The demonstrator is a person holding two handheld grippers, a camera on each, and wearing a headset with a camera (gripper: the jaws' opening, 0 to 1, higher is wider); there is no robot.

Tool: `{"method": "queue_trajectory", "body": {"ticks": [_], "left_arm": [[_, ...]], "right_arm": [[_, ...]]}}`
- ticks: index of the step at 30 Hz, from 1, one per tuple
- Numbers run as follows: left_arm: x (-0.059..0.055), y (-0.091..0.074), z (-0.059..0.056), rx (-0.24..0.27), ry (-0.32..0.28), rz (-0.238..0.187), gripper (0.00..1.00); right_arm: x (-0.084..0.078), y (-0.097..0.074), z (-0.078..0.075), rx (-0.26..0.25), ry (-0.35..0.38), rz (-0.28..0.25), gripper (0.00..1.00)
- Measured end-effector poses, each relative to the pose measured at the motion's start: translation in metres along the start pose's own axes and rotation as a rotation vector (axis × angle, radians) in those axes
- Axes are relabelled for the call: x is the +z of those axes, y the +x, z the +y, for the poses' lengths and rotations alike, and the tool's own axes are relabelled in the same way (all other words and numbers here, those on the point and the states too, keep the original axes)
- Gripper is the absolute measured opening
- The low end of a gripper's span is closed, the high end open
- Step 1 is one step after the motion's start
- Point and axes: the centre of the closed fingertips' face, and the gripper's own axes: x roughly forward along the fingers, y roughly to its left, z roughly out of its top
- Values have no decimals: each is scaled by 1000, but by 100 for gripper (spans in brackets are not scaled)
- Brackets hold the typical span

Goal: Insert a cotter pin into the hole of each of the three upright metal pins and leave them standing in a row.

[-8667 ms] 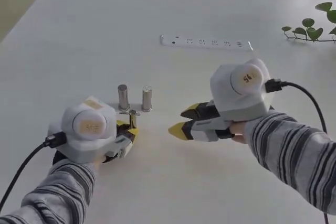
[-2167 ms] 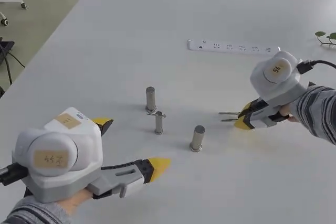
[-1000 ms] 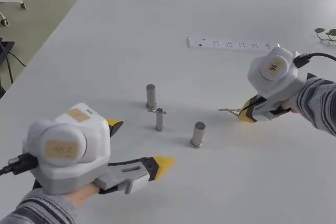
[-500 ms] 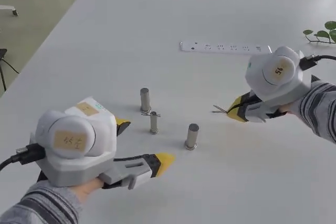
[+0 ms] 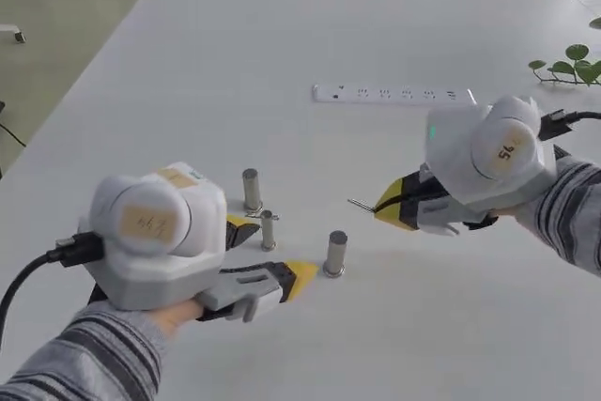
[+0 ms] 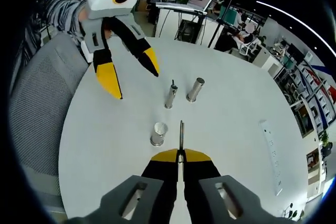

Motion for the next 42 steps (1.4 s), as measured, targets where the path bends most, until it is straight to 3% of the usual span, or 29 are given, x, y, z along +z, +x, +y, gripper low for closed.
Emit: {"method": "queue_trajectory", "body": {"ticks": [3, 8, 20, 24, 31, 38, 42], "left_arm": [[3, 3, -3, -19, -33, -7, 38], [3, 8, -8, -51, -121, -6, 32], [6, 12, -25, -138, -270, -26, 15], [9, 12, -29, -162, -329, -52, 9], [11, 11, -34, -185, -352, -59, 1], [12, 11, -38, -207, -365, -65, 0], [12, 10, -42, -216, -334, -63, 0]], "right_arm": [[3, 2, 8, 9, -102, 13, 0], [8, 4, 21, 36, -128, -9, 0], [22, 3, 39, 68, -211, -55, 0], [24, 2, 44, 78, -217, -61, 0], [29, 0, 47, 85, -188, -85, 0], [30, -1, 49, 84, -197, -82, 0], [29, 0, 50, 89, -187, -84, 0]]}}
